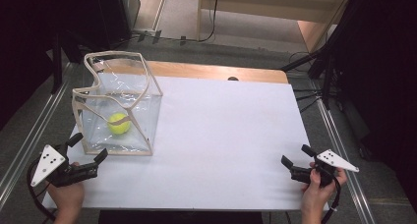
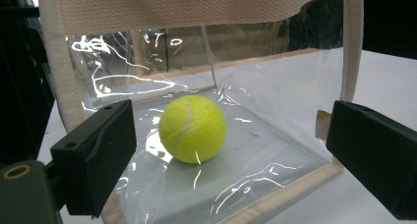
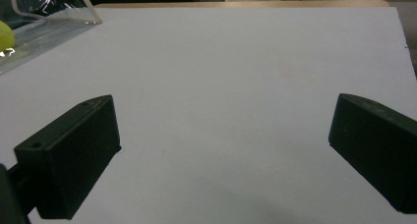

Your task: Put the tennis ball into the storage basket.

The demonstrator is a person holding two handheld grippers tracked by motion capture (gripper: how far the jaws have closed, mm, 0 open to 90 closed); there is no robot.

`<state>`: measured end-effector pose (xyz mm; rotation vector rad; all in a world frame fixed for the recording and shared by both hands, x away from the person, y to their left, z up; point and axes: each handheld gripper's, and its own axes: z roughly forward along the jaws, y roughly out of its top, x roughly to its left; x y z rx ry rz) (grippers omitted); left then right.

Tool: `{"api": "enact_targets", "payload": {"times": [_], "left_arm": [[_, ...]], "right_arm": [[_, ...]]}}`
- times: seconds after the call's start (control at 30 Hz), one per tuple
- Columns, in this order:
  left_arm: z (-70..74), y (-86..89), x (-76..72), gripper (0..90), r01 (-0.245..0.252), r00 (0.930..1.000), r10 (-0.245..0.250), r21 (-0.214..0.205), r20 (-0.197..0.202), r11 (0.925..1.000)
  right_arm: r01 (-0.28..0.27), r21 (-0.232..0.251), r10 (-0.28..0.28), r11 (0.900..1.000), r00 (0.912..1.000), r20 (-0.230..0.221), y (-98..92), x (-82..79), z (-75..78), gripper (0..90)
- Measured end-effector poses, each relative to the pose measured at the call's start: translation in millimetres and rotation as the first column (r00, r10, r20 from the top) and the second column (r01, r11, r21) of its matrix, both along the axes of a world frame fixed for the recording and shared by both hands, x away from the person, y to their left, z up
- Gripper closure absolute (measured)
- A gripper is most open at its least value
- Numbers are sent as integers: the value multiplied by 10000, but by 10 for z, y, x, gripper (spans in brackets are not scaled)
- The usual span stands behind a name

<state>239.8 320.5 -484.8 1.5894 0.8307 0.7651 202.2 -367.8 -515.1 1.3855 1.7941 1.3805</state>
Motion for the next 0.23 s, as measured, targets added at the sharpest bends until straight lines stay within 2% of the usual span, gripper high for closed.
{"api": "enact_targets", "payload": {"times": [0.23], "left_arm": [[-1,-1,-2,54,6,10000,-6,14,0,10000]], "right_arm": [[115,55,-114,9999,9998,-157,13,32,-22,0]]}}
